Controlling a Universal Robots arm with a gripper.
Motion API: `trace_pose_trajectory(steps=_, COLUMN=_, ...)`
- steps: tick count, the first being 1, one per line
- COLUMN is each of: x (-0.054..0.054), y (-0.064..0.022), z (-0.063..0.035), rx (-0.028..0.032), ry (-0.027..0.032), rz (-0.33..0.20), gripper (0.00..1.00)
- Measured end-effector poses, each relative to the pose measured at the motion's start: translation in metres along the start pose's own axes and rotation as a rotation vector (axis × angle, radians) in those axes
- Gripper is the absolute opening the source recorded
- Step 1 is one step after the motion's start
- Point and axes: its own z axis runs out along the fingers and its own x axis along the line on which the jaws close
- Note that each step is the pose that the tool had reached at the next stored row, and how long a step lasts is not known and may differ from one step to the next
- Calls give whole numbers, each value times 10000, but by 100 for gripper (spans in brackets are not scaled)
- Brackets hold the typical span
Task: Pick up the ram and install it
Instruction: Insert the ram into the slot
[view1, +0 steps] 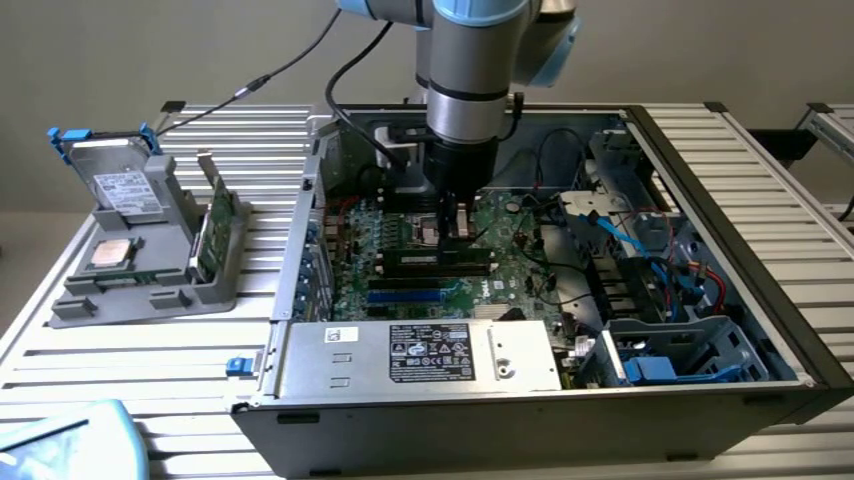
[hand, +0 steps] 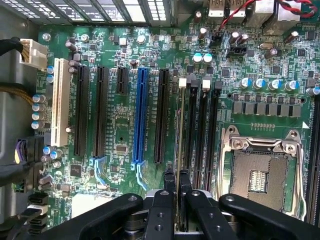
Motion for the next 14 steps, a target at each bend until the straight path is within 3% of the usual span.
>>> trace_pose_trajectory(steps=14, x=-50, y=-1, z=36, rx=17, ry=153, rz=8, gripper=14)
